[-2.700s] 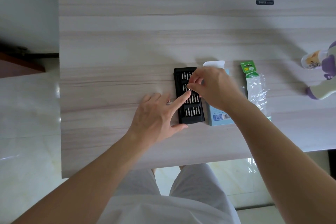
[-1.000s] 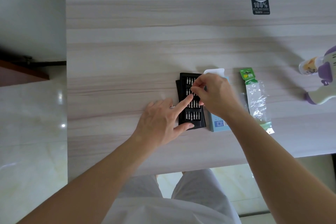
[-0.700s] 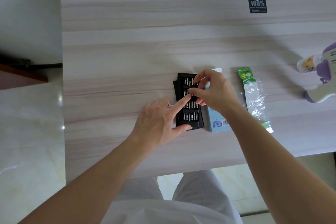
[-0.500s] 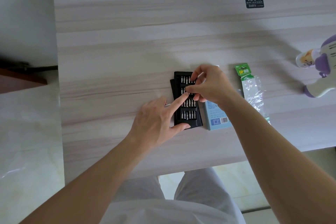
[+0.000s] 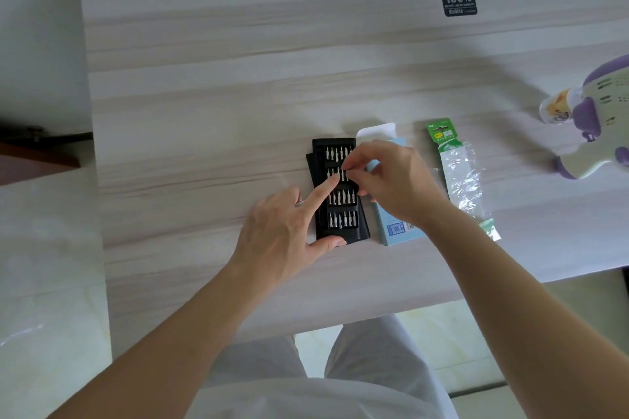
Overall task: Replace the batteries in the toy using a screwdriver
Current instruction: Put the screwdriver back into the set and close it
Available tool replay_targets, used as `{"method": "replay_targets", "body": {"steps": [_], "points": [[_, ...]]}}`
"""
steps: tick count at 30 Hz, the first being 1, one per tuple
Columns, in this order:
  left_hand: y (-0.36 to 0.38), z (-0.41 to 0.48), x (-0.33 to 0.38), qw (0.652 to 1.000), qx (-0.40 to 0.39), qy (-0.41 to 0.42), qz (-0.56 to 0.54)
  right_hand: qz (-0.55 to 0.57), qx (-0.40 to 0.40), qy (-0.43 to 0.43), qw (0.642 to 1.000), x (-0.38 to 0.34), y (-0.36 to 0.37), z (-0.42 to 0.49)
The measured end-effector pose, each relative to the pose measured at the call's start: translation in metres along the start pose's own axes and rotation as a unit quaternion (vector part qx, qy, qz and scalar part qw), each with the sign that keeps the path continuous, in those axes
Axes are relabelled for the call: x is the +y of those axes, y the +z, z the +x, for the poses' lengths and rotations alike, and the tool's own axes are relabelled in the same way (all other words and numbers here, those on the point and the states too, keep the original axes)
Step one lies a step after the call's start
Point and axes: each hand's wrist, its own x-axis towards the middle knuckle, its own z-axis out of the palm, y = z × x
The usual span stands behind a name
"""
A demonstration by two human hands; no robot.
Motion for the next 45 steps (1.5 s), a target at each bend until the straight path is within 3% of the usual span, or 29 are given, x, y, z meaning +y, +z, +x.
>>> {"method": "replay_targets", "body": {"steps": [5, 19, 34, 39, 45], "points": [[0.002, 0.001, -0.001, 1.000, -0.001, -0.014, -0.023, -0.026, 0.065, -0.010, 0.997, 0.000, 0.016, 0.001], [0.006, 0.000, 0.000, 0.998, 0.025, -0.030, -0.054, -0.010, 0.155, 0.203, 0.967, -0.036, 0.047, -0.007], [0.009, 0.002, 0.000, 0.997, 0.017, -0.039, -0.065, -0.002, 0.173, 0.017, 0.985, -0.011, 0.048, -0.015], [0.010, 0.001, -0.001, 0.997, 0.006, -0.037, -0.066, 0.070, 0.144, 0.086, 0.983, -0.007, 0.033, -0.012], [0.010, -0.002, -0.002, 0.998, 0.037, -0.019, -0.055, 0.040, 0.084, 0.120, 0.988, -0.013, 0.024, -0.002]]}}
